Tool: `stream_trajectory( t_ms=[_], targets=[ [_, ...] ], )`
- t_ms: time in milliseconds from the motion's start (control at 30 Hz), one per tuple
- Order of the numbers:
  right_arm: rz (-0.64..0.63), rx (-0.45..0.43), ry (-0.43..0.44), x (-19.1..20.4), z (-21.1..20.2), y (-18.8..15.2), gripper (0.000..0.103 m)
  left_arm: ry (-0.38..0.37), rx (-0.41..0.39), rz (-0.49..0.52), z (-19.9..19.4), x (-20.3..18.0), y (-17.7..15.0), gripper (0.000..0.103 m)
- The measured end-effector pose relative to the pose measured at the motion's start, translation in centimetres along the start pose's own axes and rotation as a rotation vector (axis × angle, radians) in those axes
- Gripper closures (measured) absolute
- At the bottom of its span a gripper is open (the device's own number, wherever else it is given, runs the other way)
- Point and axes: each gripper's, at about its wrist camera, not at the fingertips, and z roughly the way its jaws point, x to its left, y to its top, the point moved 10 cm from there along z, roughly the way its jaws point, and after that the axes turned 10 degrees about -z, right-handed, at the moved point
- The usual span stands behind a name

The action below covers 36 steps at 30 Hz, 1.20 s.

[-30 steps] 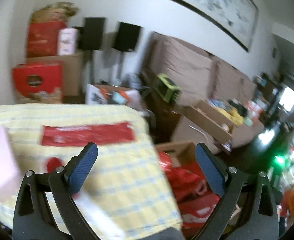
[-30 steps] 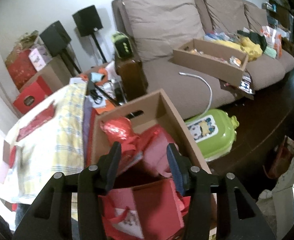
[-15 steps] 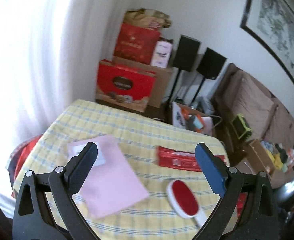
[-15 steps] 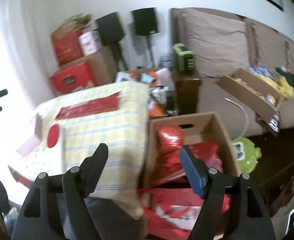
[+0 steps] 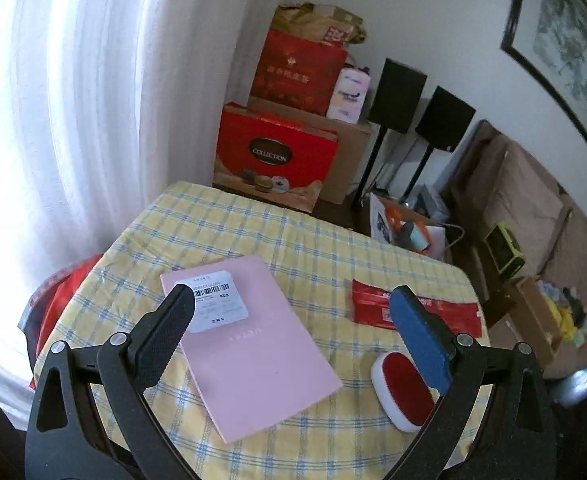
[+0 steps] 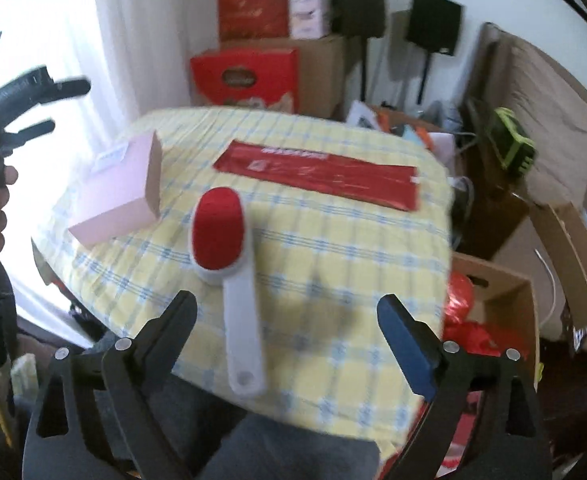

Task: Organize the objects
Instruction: 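Close the right gripper on the white handle of the red lint brush, then lift the lint brush with the right gripper while the left reaches the red envelope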

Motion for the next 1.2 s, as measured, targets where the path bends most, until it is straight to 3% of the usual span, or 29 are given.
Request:
stream_trajectory(
  t_ms=[200,333,500,600,667,933,1200],
  targets=[
    [-0.052,0.105,0.078,2.8,5.3,2.0,0.01,0.021,0.025,-0.02,1.3,0.9,-0.6,0.005],
    [-0.055,0.181,0.045,2.9,8.7,2.5,0.01,0.026,0.02,0.023,1.7,0.5,-0.7,0.005],
    [-0.018,0.211,0.06,3.0,11.1,2.9,0.01,0.006,0.033,0.015,2.2,0.3,-0.9,0.005],
    [-0.054,0.215,0.041,3.4,11.6,2.8,0.022,0.005,0.042,0.029,2.5,0.1,-1.2,0.005],
    [-0.067,0.185,0.063,3.8,11.1,2.8,0.043,0.007,0.042,0.049,2.5,-0.1,-1.4,0.005],
    [0.0,0.11,0.056,2.6,8.1,3.1,0.043,0.002,0.047,0.062,2.4,-0.8,-1.6,0.005],
    [0.189,-0.024,0.007,-3.5,1.2,0.9,0.043,-0.026,0.061,0.079,2.1,-2.4,-2.2,0.005]
  ],
)
